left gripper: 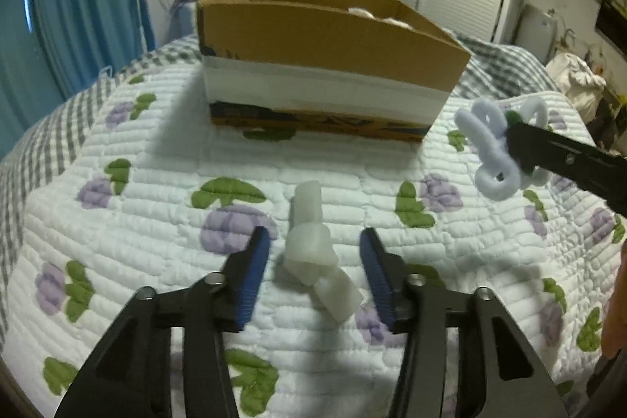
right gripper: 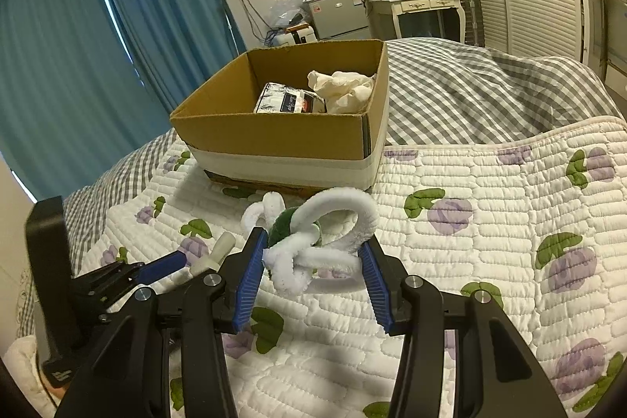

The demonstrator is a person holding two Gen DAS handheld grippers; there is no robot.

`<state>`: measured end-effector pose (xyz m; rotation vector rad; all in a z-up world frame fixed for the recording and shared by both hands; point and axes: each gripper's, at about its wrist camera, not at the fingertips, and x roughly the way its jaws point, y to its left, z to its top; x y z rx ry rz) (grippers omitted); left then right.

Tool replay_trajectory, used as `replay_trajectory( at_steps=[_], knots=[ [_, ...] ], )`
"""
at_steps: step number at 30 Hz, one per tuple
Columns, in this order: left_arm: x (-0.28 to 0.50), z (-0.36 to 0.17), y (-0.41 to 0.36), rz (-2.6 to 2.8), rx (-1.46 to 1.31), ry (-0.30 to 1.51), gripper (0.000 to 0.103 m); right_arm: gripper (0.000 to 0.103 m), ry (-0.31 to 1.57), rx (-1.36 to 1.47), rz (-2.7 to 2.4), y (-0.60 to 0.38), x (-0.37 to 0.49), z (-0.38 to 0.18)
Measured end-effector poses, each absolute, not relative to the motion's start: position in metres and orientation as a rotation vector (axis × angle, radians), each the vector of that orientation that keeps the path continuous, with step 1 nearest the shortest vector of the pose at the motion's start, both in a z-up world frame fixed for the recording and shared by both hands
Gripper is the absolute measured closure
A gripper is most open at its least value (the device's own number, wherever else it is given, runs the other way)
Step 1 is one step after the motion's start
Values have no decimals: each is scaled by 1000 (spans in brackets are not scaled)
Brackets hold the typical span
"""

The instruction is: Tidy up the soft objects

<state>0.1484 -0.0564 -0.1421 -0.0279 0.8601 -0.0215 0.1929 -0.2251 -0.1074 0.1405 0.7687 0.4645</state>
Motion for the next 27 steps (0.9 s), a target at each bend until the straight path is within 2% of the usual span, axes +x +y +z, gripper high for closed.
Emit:
replay_trajectory(
  at_steps=[6,7,8,10,15,20,27],
  knots=[
    [166,-166,-53,-17,-22,927,52,55,776,135,464,-224,194,-108],
    [166,-165,-51,-23,-35,925,58,55,776,133,464,-223,194,-108],
    [165,-165,-50,-29,-42,921,59,55,777,132,464,-223,194,-108],
    [163,-163,-48,-34,-31,918,72,55,777,131,462,-223,194,-109],
    [151,-155,-47,-51,-26,906,74,55,776,125,452,-223,191,-109],
    [135,-121,-43,-65,-28,833,75,55,748,115,452,-223,188,-94],
    [145,-41,-38,-101,-39,670,75,55,626,58,452,-213,216,-32]
  ],
)
